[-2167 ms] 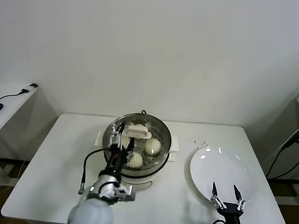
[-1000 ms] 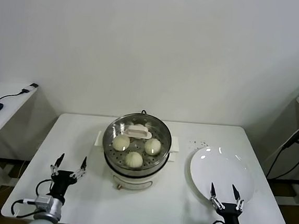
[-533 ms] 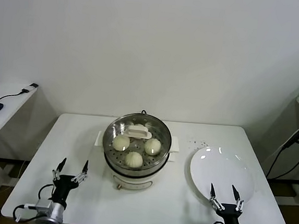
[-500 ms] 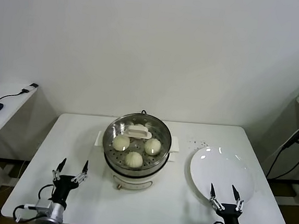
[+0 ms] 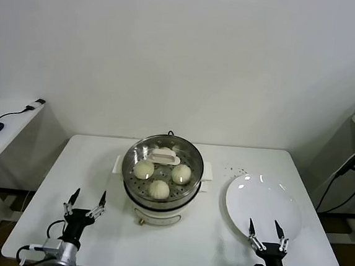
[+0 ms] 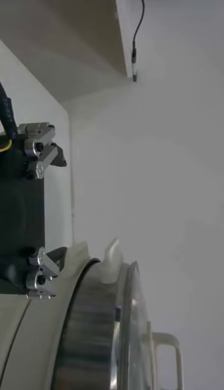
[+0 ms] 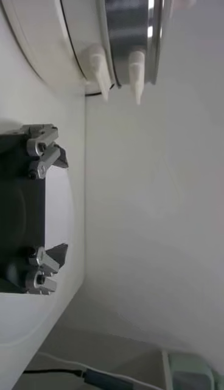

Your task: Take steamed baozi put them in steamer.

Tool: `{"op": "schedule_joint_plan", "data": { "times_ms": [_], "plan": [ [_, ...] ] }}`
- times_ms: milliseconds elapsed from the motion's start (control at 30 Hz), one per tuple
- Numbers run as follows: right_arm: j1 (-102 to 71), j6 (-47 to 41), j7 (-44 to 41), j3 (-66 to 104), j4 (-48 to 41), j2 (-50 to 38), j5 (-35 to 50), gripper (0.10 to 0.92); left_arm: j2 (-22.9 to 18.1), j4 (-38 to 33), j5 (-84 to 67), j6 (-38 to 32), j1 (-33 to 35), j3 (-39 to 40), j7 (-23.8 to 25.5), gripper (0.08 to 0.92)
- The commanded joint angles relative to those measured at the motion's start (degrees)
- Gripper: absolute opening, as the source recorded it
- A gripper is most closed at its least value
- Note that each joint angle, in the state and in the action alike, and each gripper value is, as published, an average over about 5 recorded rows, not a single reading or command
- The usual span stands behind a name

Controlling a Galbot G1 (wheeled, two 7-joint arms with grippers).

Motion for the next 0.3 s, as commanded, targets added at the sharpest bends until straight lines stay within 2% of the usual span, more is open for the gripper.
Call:
{"op": "schedule_joint_plan", "data": {
  "times_ms": [33, 300],
  "plan": [
    [0.0, 0.0, -0.1, -0.2, 0.0, 0.0, 0.1, 0.823, 0.2, 0.5, -0.2, 0.0, 0.0, -0.2, 0.0, 0.823],
    [0.2, 0.1, -0.1, -0.6, -0.1, 0.0, 0.1, 0.823, -0.1, 0.0, -0.1, -0.3, 0.1, 0.1, 0.0, 0.823]
  ]
}}
